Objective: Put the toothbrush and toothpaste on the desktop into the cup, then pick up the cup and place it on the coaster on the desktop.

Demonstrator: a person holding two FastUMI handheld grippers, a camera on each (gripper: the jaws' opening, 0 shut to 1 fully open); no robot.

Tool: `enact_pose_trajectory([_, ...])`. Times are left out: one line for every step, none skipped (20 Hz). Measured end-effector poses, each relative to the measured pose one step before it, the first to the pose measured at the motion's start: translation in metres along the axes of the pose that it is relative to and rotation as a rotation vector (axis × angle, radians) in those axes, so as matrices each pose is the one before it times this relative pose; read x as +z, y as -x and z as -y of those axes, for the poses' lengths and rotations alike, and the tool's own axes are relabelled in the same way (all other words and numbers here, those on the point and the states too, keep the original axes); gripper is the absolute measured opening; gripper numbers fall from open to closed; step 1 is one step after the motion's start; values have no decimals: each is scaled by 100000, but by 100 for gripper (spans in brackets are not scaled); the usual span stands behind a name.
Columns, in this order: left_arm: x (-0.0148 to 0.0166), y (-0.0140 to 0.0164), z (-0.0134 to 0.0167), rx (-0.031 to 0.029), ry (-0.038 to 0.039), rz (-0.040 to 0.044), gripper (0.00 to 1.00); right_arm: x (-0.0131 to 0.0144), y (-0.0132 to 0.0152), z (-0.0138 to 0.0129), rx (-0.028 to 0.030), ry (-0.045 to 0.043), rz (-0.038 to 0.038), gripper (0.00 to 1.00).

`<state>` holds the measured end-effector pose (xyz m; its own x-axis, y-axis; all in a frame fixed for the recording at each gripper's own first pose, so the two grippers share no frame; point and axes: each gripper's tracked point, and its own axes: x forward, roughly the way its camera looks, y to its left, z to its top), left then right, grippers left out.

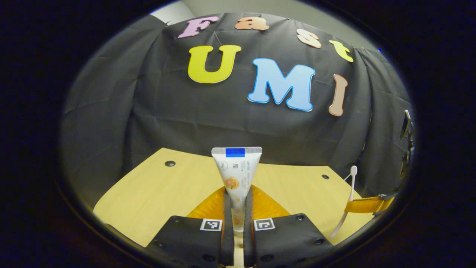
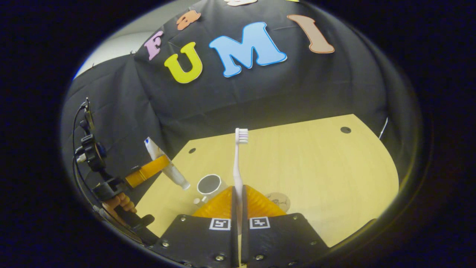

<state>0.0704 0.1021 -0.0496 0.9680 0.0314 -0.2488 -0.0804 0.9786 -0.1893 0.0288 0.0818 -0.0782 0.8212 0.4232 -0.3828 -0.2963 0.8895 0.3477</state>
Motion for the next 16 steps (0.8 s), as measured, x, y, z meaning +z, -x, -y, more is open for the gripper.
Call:
enact_pose_trajectory([134, -640, 357, -1084, -271, 657, 17, 45, 127, 264, -517, 275, 394, 4])
enact_pose_trajectory([-69, -579, 257, -883, -103, 252, 17, 259, 124, 246, -668, 210, 553, 4])
enact_pose_trajectory([-153, -737, 424, -1302, -20, -123, 17, 142, 222, 214, -741, -6, 306, 4])
enact_pose_trajectory([-156, -544, 324, -1089, 180, -490, 17, 171, 121, 185, -595, -69, 591, 4])
enact_pose_trajectory([-216, -711, 251, -907, 485, -845, 17, 67, 103, 232, -575, 13, 530, 4])
enact_pose_trajectory([-423, -652, 224, -774, 605, -1154, 17, 106, 110, 156, -959, 2, 120, 4])
enact_pose_trajectory([-446, -635, 200, -498, 352, -1208, 17, -125, -22, 196, -831, 78, 84, 4])
enact_pose_trajectory([-519, -684, 132, -275, -384, -994, 17, -26, 47, 267, -952, 203, -80, 4])
enact_pose_trajectory([-807, -722, 159, -194, -1268, -1634, 17, -43, 129, 309, -715, 246, -291, 4])
enact_pose_trajectory([-725, -544, 162, -22, -1258, -1987, 17, 13, 141, 160, -840, 287, -132, 4])
enact_pose_trajectory([-527, -424, 287, -537, -871, -1475, 17, -123, 4, 71, -587, 415, 170, 4])
enact_pose_trajectory([-580, -282, 307, -941, -513, -1453, 17, 51, 142, 125, -412, 335, 98, 4])
enact_pose_trajectory([-408, -221, 219, -572, -249, -817, 17, -140, 155, 95, -750, 143, -44, 4])
enact_pose_trajectory([-320, -204, 202, -409, -483, -885, 17, 34, 45, 65, -501, -160, 159, 4])
enact_pose_trajectory([-529, -411, 147, -95, -506, -1226, 17, -13, 62, 15, -642, -610, 236, 4])
enact_pose_trajectory([-471, -282, 37, -113, -511, -1843, 19, 67, -54, 208, -484, -1167, 221, 4])
